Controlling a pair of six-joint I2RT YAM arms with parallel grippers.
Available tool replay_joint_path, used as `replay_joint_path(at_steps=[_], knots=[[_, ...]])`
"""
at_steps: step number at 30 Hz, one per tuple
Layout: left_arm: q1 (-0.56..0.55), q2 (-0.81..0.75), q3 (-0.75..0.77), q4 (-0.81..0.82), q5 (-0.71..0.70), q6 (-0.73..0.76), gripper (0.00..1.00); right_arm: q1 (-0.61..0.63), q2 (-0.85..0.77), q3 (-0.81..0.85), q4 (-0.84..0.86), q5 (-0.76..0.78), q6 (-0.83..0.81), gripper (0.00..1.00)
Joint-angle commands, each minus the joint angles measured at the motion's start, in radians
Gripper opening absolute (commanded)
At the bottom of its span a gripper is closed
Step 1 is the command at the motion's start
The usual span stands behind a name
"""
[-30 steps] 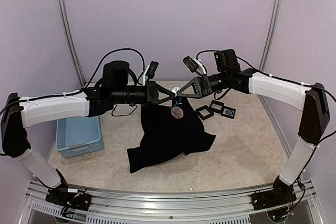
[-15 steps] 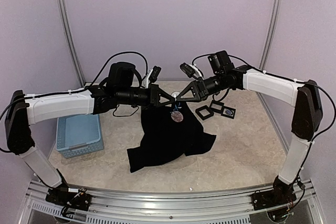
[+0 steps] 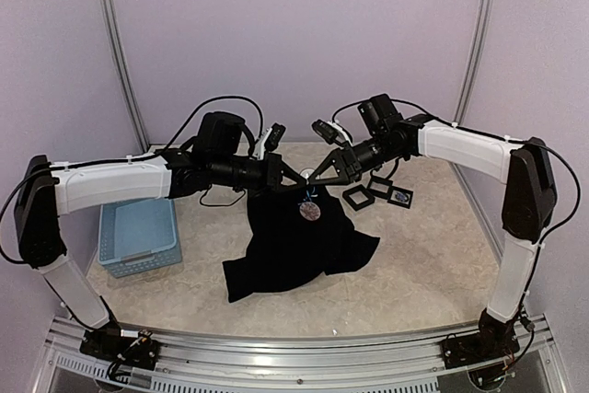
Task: Remove the brooch from the garment
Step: Open the brooch with the crumpled clothing.
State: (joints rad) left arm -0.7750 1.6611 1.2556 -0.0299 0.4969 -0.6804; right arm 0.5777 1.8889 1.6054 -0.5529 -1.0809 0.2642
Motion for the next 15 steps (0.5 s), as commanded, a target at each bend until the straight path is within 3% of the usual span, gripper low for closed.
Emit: replay_joint_path(at_steps=[1,6,10,15], knots=[[-0.03,-0.01,0.059,0.15,0.086,-0.012,0.0,0.016,0.022,-0.009,0.029,0.106,-0.033,0.0],[-0.008,-0.011,0.03,0.149,0.081,-0.05,0.0,0.016,-0.019,-0.034,0.071,0.071,-0.052,0.08],[0.015,-0.008,-0.008,0.142,0.078,-0.074,0.0,0.015,-0.074,-0.054,0.117,0.066,-0.052,0.29],[0.031,-0.002,-0.038,0.15,0.099,-0.083,0.0,-0.005,-0.139,-0.092,0.2,0.041,-0.017,0.49]])
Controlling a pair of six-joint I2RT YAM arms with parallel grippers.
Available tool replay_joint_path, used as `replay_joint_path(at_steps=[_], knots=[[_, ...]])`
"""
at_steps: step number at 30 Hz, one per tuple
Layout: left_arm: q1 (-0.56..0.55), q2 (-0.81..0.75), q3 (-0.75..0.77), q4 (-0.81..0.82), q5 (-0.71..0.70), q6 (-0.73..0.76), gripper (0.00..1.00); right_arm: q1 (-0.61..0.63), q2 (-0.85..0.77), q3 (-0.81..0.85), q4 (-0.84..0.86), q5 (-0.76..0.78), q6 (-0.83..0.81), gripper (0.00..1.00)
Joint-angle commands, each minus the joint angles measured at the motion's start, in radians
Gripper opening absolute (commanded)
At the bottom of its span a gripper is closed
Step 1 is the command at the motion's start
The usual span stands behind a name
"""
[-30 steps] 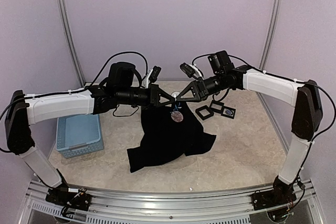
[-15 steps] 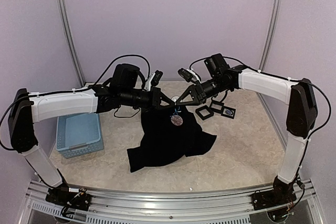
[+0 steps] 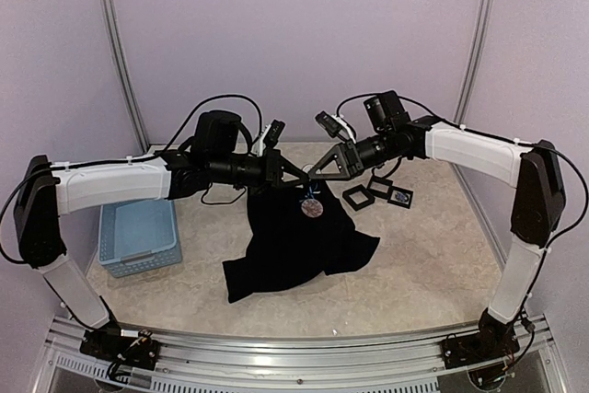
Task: Remove the brooch from the garment
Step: Open the brooch with the crumpled clothing.
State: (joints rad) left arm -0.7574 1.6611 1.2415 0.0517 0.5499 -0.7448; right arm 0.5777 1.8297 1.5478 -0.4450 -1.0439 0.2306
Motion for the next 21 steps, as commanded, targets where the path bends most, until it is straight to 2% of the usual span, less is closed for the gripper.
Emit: replay_joint_path(at_steps=[1,6,11,14,21], knots=[[0.014,-0.001,-0.025,0.068,0.048,-0.018,0.0,-0.009,-0.094,-0.04,0.103,0.002,0.019,0.53],[0.018,0.002,-0.034,0.073,0.049,-0.017,0.0,-0.044,-0.165,-0.084,0.178,-0.007,0.058,0.68],[0.018,-0.001,-0.043,0.099,0.059,-0.018,0.0,-0.091,-0.203,-0.14,0.23,0.008,0.091,0.72],[0.017,-0.008,-0.053,0.123,0.069,-0.02,0.0,-0.098,-0.194,-0.157,0.207,0.014,0.081,0.68],[0.015,-0.017,-0.049,0.139,0.091,-0.018,0.0,-0.096,-0.157,-0.14,0.108,0.022,0.008,0.52]])
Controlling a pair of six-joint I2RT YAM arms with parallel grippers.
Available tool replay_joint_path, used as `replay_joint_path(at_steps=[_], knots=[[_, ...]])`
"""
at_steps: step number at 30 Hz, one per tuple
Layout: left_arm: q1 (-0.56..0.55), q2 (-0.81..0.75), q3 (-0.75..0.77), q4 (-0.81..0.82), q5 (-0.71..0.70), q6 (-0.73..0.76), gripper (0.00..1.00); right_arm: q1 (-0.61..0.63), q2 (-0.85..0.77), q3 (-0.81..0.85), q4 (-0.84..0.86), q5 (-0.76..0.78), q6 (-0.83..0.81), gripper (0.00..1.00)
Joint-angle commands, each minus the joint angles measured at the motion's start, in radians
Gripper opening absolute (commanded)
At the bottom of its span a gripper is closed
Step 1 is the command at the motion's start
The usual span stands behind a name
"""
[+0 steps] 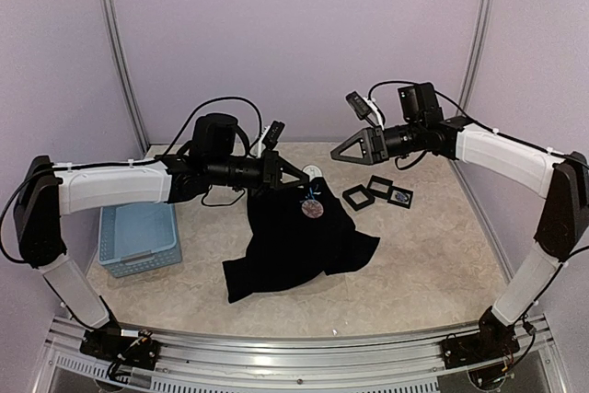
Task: Remove the brooch from the garment
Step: Open the brooch with the crumpled clothing, then pass from the left arm to the right
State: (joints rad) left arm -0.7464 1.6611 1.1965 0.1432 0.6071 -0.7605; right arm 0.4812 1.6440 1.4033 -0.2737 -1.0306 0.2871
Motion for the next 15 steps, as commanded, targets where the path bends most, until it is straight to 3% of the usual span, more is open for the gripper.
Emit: replay_joint_path(at_steps=[1,15], knots=[[0.003,-0.013,-0.001,0.047,0.036,-0.003,0.0,0.0,0.034,0.009,-0.07,0.004,-0.052,0.49],[-0.005,0.031,0.052,0.034,0.068,0.001,0.0,0.045,0.093,0.055,-0.132,-0.047,-0.095,0.29]])
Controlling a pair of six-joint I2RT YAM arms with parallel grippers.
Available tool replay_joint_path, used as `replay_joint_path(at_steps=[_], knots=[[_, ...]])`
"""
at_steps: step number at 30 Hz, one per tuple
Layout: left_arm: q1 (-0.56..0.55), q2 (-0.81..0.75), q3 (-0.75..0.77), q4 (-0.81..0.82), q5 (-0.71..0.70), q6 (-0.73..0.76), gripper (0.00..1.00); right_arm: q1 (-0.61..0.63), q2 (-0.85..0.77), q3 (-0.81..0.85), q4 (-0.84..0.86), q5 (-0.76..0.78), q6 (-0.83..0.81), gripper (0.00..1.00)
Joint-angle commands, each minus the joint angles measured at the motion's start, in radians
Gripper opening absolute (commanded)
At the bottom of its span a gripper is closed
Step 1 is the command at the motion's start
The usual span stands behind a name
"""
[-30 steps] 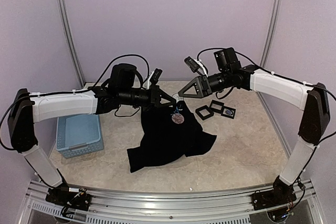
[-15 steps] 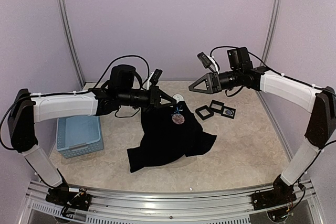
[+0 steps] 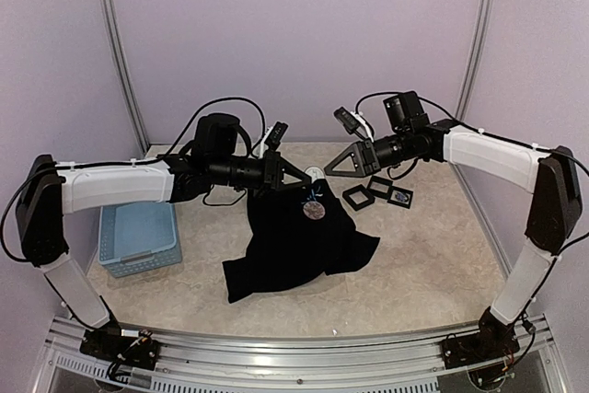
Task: Remove the brooch from the garment
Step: Pass from the left arm to the right
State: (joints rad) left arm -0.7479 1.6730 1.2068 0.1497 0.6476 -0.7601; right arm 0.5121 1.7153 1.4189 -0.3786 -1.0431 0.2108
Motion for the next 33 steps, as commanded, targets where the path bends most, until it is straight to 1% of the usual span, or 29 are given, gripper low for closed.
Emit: replay_joint_path(at_steps=[1,8,14,18,20,22,23,26,27,28,30,33], knots=[[-0.004,0.023,0.046,0.023,0.028,0.002,0.0,0.015,0.023,0.042,-0.025,-0.037,-0.017,0.28],[-0.004,0.034,0.06,0.013,0.035,0.007,0.0,0.023,0.044,0.06,-0.022,-0.052,-0.011,0.23],[-0.005,0.035,0.063,0.014,0.038,0.007,0.0,0.028,0.052,0.055,-0.027,-0.055,-0.016,0.21],[-0.005,0.037,0.066,0.013,0.041,0.008,0.0,0.029,0.055,0.061,-0.027,-0.055,-0.017,0.15],[-0.005,0.04,0.066,0.013,0.041,0.007,0.0,0.031,0.054,0.064,-0.023,-0.054,-0.014,0.09],[-0.005,0.042,0.07,0.009,0.04,0.008,0.0,0.031,0.052,0.063,-0.013,-0.05,-0.01,0.01],[-0.005,0.042,0.071,0.007,0.039,0.009,0.05,0.032,0.049,0.062,-0.007,-0.043,-0.007,0.0],[-0.007,0.042,0.074,-0.006,0.03,0.016,0.41,0.033,0.026,0.04,0.038,-0.015,0.012,0.0],[-0.008,0.041,0.074,-0.011,0.026,0.02,0.51,0.032,0.018,0.031,0.06,-0.006,0.022,0.0],[-0.01,0.041,0.075,-0.018,0.022,0.026,0.57,0.032,0.01,0.021,0.082,-0.001,0.035,0.0],[-0.014,0.041,0.077,-0.035,0.015,0.039,0.66,0.033,-0.003,0.006,0.12,0.008,0.058,0.0],[-0.021,0.041,0.078,-0.067,-0.003,0.061,0.75,0.033,-0.015,-0.006,0.156,0.034,0.083,0.0]])
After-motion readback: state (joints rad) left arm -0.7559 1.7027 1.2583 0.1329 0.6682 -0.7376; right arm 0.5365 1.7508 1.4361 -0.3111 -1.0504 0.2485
